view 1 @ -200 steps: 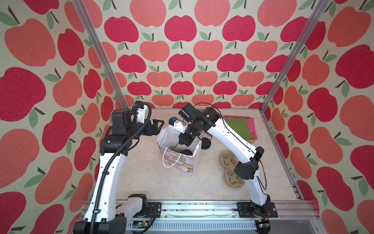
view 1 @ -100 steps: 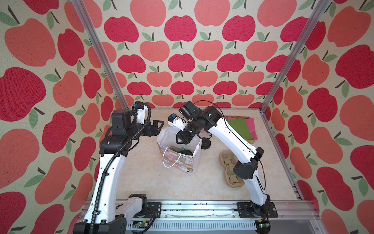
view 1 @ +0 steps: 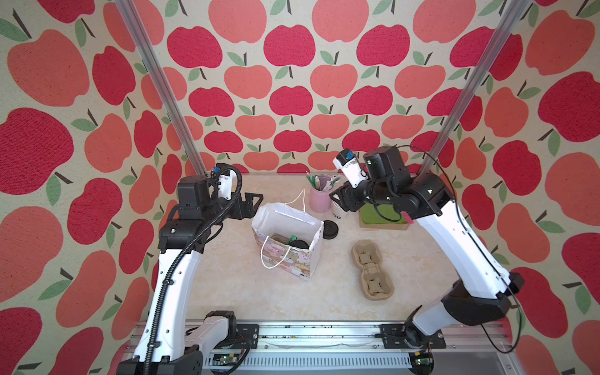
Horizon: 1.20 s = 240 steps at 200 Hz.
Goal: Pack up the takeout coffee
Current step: 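Open the right gripper to drop the straw and lift out of the bag, then move the right gripper to the green and pink napkin stack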
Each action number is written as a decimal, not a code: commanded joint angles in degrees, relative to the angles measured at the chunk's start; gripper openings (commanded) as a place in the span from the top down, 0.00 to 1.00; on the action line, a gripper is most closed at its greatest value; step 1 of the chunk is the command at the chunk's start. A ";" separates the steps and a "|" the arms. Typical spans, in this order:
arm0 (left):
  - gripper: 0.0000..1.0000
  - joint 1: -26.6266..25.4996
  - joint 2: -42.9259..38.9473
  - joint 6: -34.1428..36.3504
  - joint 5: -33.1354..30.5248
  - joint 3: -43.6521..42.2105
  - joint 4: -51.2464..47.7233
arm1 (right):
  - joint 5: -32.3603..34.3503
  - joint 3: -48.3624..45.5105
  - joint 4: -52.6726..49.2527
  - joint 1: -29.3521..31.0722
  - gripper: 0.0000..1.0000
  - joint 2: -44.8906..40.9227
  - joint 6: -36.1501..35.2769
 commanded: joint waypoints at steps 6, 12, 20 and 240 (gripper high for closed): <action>0.07 0.17 -0.79 -0.23 0.85 -0.92 2.35 | 2.10 -13.42 9.03 -9.56 0.27 -8.82 7.76; 0.07 0.25 -0.76 -0.24 0.98 -1.00 2.32 | 1.48 -15.94 10.20 -12.47 0.26 -10.85 9.24; 0.07 0.21 -0.72 -0.31 1.03 -1.02 2.44 | 0.21 -19.97 11.68 -16.60 0.25 -13.33 10.96; 0.06 0.35 -1.00 0.90 0.66 -0.74 1.48 | -13.36 -26.45 26.64 -49.99 0.46 22.81 10.41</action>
